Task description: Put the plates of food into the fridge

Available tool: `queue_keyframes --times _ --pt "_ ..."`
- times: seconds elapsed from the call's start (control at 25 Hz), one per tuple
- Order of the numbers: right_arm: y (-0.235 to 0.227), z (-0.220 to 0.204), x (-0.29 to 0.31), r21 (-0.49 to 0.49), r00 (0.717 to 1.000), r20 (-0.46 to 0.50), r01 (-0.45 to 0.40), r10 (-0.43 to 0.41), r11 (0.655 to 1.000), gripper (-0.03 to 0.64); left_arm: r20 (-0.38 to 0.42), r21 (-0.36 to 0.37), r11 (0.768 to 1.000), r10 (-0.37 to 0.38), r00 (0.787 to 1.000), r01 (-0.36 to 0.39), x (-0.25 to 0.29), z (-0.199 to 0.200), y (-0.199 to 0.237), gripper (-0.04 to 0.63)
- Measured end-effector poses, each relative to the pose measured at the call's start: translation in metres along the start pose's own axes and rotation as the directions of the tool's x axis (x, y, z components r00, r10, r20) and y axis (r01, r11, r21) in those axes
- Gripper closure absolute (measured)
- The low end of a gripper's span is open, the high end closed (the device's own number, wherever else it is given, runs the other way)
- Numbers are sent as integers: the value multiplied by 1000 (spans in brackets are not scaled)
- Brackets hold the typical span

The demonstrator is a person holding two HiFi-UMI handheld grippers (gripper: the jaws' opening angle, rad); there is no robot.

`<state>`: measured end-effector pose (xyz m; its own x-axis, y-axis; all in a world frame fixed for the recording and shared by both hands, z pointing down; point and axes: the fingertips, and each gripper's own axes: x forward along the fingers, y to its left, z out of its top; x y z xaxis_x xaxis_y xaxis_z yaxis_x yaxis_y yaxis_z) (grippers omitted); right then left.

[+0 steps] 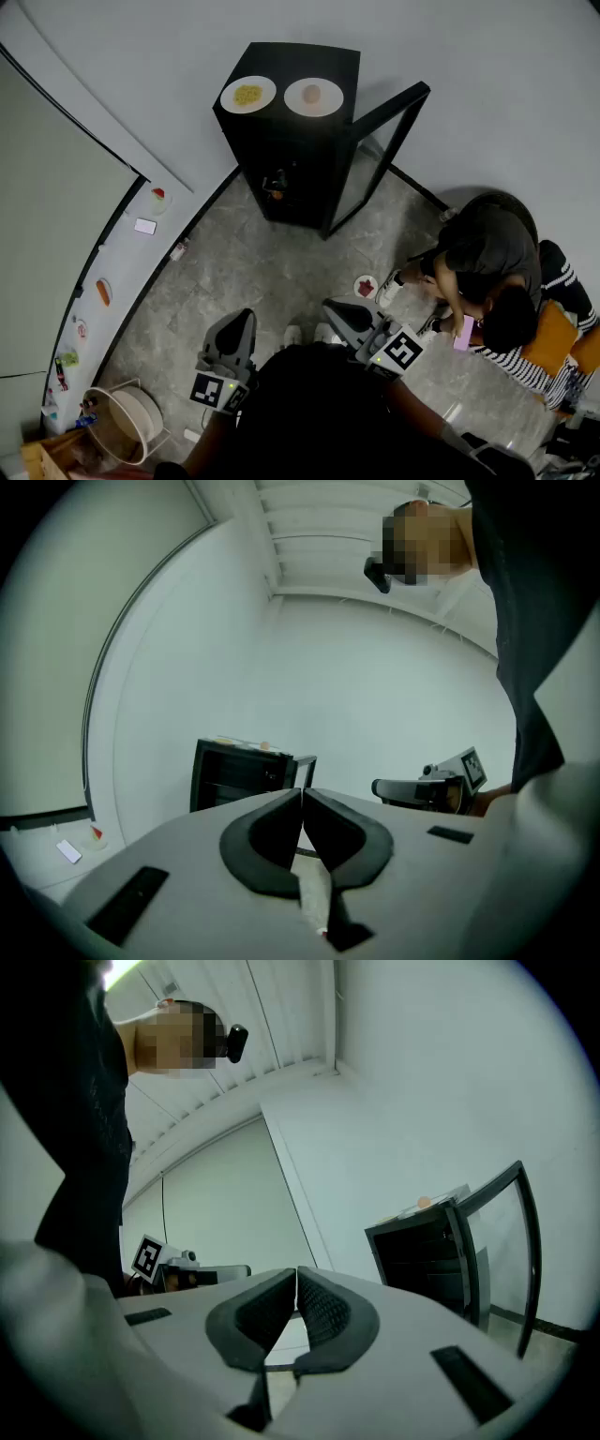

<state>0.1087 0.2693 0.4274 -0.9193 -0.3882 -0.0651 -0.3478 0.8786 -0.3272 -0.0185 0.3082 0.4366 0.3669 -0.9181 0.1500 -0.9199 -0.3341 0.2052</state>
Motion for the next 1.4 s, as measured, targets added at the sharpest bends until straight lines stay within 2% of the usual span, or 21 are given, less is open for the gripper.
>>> queue_keyframes --times 0.16,0.28,0.44,0.8,1.2,1.4 --pt "12 4 -1 -26 1000 5 -10 10 1000 588 16 3 1000 0 1000 0 -1 4 -3 566" --pt "16 0 -9 -11 1000 5 -5 5 1000 588 21 -3 1000 6 1000 -6 -6 3 -7 566" --pt "11 0 -20 -14 1000 13 5 -5 1000 588 14 5 1000 18 1000 -18 -6 3 -14 566" --pt "5 5 -34 -37 999 46 -27 28 999 588 27 31 999 42 999 -43 -6 4 -32 566" --pt "-8 0 -41 -4 999 49 -7 7 1000 588 52 41 999 29 998 -32 11 5 -37 566" --pt "-25 -2 -33 -51 999 44 -8 10 999 588 63 53 998 10 998 -13 28 9 -28 566"
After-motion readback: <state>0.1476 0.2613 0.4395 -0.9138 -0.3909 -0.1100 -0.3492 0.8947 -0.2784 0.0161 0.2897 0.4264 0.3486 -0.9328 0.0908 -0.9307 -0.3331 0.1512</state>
